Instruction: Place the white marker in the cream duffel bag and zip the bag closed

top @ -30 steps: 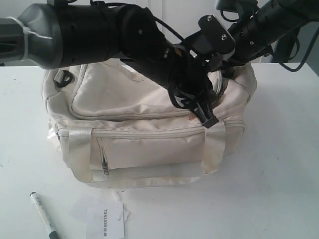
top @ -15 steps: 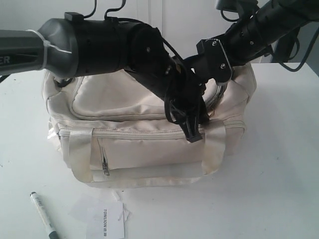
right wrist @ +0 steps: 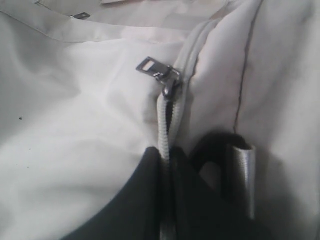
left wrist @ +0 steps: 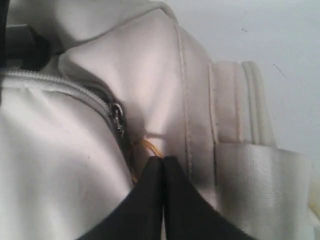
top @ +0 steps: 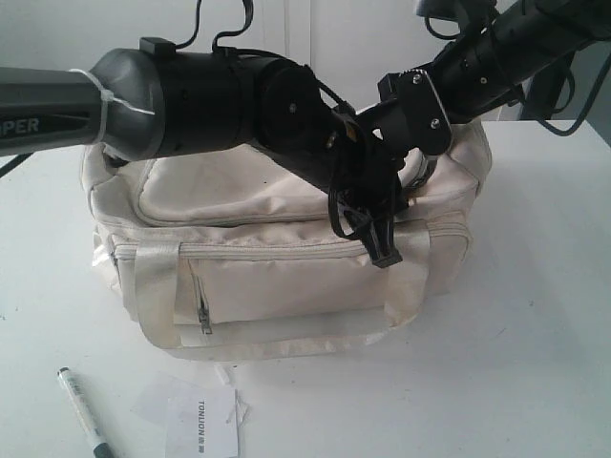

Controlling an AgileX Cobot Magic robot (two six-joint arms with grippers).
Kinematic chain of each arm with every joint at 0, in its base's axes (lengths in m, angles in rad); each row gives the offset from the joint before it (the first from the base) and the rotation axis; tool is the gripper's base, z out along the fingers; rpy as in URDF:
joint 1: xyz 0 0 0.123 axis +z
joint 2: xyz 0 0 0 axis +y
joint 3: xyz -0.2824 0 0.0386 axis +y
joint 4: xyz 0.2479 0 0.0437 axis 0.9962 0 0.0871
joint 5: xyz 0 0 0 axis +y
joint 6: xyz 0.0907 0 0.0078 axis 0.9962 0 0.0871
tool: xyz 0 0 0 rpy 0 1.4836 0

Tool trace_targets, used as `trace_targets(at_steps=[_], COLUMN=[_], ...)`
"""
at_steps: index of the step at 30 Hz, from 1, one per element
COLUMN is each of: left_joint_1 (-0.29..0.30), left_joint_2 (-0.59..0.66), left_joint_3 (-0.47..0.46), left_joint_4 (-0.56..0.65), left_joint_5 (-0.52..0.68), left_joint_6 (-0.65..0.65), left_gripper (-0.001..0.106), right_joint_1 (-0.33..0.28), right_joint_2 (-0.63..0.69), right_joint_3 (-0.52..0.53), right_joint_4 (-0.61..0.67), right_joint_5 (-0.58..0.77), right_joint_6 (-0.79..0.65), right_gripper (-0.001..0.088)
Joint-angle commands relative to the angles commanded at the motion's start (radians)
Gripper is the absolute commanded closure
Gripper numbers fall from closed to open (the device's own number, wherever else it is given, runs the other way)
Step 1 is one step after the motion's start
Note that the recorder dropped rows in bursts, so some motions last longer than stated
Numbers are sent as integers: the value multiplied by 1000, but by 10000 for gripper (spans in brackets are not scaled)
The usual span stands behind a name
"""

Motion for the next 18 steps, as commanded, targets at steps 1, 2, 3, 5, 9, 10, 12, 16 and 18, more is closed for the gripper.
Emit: trace_targets(at_steps=[1,2,3,5,9,10,12,16,18], left_joint_1=[0,0,0,0,0,0,0,0,0], left_joint_2=[0,-4,-9,-26,-62,-69,-77,-80,-80], left_joint_3=[0,0,0,0,0,0,0,0,0], left_joint_4=[0,0,0,0,0,2,8,8,8], left_joint_5=[3,3,5,7,16,18,18,39,63], left_joint_6=[-1,-14,-23,-30,-30,-30,-30,-35,-35], left_gripper=[1053,1053,1053,1053,1053,1053,1053,1053,1053], right_joint_1=[0,0,0,0,0,0,0,0,0], right_joint_2=[0,0,0,0,0,0,0,0,0], right_joint_3=[0,0,0,0,0,0,0,0,0], right_joint_4=[0,0,0,0,0,0,0,-4,-4], right_joint_5=[0,0,0,0,-2,-5,-5,-5,-5], right_joint_6=[-2,-2,-2,-4,-7,-7,-7,-7,-7], right_gripper=[868,868,868,868,868,868,868,868,868])
